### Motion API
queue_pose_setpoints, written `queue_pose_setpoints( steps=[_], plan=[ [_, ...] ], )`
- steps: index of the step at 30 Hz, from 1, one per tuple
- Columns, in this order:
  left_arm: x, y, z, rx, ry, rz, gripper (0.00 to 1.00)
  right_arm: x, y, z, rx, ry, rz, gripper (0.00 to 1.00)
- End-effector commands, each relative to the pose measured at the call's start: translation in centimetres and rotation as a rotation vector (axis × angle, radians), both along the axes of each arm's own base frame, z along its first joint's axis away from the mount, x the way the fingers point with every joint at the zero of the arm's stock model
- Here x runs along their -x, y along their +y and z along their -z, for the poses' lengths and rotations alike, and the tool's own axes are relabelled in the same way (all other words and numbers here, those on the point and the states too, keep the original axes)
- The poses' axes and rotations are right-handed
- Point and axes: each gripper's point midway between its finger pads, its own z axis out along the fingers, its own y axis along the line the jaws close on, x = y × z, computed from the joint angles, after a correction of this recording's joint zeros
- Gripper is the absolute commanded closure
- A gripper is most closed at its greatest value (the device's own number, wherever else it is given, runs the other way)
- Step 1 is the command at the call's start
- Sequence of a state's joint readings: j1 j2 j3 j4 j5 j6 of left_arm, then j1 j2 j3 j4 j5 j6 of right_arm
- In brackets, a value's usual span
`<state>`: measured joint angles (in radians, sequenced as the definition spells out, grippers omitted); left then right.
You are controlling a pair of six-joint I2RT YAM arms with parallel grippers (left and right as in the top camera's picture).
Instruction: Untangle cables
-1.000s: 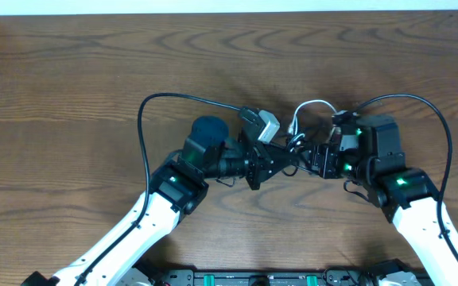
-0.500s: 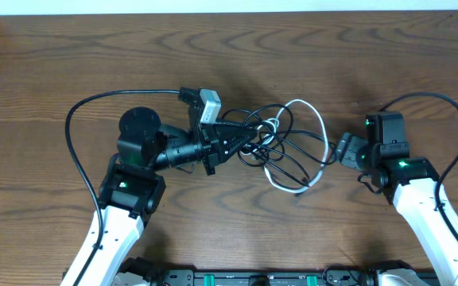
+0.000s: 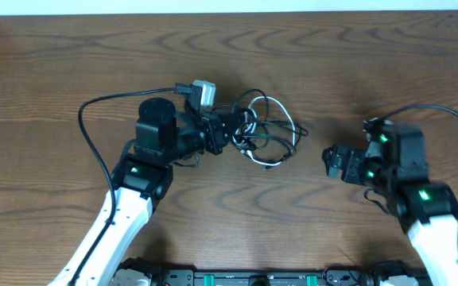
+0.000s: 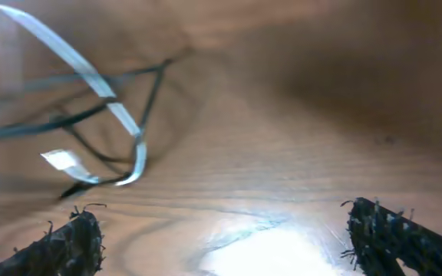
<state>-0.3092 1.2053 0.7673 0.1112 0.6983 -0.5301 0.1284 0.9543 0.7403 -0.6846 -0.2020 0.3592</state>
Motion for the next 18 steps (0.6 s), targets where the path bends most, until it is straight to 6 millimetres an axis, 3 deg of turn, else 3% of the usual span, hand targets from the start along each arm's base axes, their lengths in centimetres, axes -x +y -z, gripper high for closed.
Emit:
queue_pose_setpoints(
  steps=[1, 2, 5, 10, 14, 18],
  plan=[
    [-2.3, 1.2, -0.1, 0.117, 0.191, -0.203, 0.92, 1.2, 1.9, -3.3, -0.070, -0.127, -0.126, 0.01],
    [-2.4, 1.2, 0.2, 0.182, 0.294, -0.244, 0.92, 2.0, 3.0, -4.6, -0.130, -0.161, -0.177, 0.02],
    [-2.4, 1.1, 0.9, 0.323, 0.513, -0.334, 0.92, 3.3, 4.6, -5.8, -0.302, -0.115, -0.157, 0.13],
    [-1.7, 1.1, 2.2, 0.467, 0.808, -0.446, 0.92, 3.9, 5.6, -5.2, -0.434, 0.006, -0.079, 0.19],
    [-0.8, -0.1, 2.1, 0.410, 0.762, -0.365, 0.92, 3.1, 6.4, -4.8, -0.445, 0.019, -0.096, 0.20],
    [0.3, -1.6, 1.4, 0.237, 0.492, -0.160, 0.92, 1.4, 6.8, -4.3, -0.346, -0.054, -0.174, 0.21]
  ],
)
